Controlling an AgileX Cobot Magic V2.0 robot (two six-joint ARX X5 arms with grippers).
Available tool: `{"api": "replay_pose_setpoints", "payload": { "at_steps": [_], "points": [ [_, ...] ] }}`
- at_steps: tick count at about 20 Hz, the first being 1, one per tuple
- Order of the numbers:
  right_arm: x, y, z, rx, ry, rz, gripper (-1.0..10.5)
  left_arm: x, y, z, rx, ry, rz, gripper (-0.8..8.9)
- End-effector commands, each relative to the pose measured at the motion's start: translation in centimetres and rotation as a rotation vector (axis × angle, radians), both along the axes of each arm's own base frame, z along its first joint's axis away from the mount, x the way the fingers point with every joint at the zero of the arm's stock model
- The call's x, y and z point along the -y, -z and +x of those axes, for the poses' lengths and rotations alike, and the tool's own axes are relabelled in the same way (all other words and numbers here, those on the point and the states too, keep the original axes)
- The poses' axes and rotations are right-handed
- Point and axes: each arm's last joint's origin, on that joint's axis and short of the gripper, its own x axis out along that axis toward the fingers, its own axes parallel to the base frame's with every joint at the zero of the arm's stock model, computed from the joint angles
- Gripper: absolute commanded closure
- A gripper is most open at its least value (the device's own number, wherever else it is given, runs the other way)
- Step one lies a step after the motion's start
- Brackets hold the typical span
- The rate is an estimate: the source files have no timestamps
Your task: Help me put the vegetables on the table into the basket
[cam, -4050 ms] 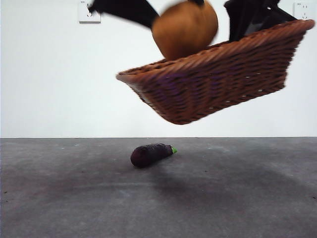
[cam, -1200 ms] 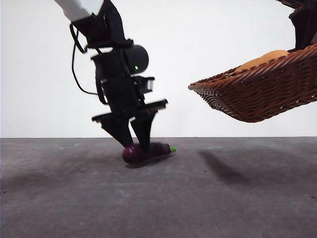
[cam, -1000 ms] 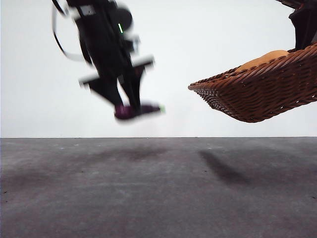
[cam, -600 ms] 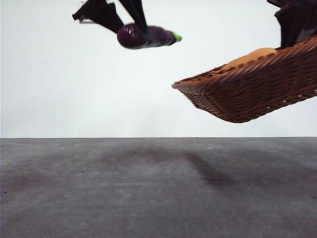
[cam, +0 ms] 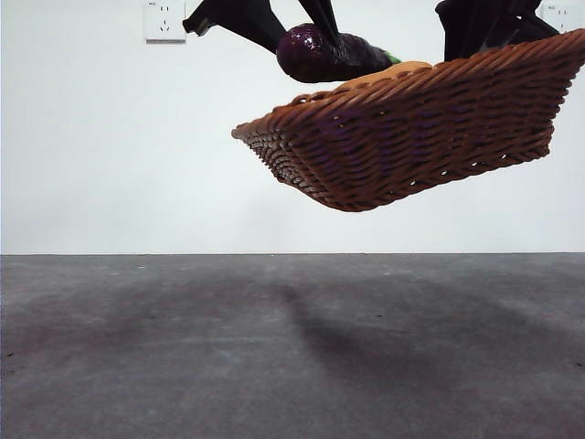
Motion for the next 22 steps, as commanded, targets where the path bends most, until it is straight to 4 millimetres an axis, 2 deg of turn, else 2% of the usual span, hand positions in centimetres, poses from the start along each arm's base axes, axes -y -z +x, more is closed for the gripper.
{"api": "replay_pose_setpoints", "payload": {
  "at_steps": [1, 5, 7, 8, 11, 13, 15, 17, 18, 19, 21, 22],
  "points": [
    [-0.4, 0.3, 0.1, -0.017, -0.002, 0.018, 9.6, 0.2, 0.5, 0.3, -0.07, -0.087, -0.02, 5.75],
    [-0.4, 0.3, 0.1, -0.023, -0.009, 0.039, 9.6, 0.6, 0.3, 0.3, -0.089, -0.141, -0.061, 5.13],
    [-0.4, 0.3, 0.0, -0.026, -0.009, 0.038, 9.6, 1.1, 0.2, 0.1, -0.063, -0.136, -0.068, 2.83],
    [-0.4, 0.3, 0.1, -0.024, -0.009, 0.038, 9.6, 1.2, 0.1, 0.1, -0.051, -0.124, -0.069, 2.36],
    [-0.4, 0.3, 0.1, -0.02, -0.004, 0.027, 9.6, 0.9, -0.2, 0.1, -0.029, -0.114, -0.071, 2.37],
    [-0.3, 0.4, 0.3, -0.005, 0.008, 0.013, 9.6, -0.5, -0.9, -0.1, -0.005, -0.103, -0.048, 2.38],
    [0.2, 0.8, 1.2, 0.001, 0.031, 0.017, 9.6, -2.2, -1.9, -1.1, 0.016, -0.079, -0.002, 2.4],
    [0.9, 2.1, 2.6, -0.02, 0.063, 0.011, 9.6, -4.1, -3.3, -3.1, 0.066, -0.08, 0.09, 2.52],
    [1.4, 2.9, 3.5, -0.029, 0.083, 0.009, 9.6, -5.2, -4.1, -4.3, 0.089, -0.087, 0.135, 2.86],
    [2.0, 3.9, 4.6, -0.041, 0.103, 0.015, 9.6, -6.0, -4.8, -5.7, 0.105, -0.088, 0.168, 4.31],
    [3.5, 5.9, 6.6, -0.057, 0.108, 0.075, 9.6, -7.5, -6.1, -8.3, 0.115, -0.076, 0.179, 8.33],
    [4.4, 7.0, 7.5, -0.068, 0.118, 0.117, 9.6, -8.0, -6.8, -9.4, 0.135, -0.07, 0.157, 8.22]
  ]
}}
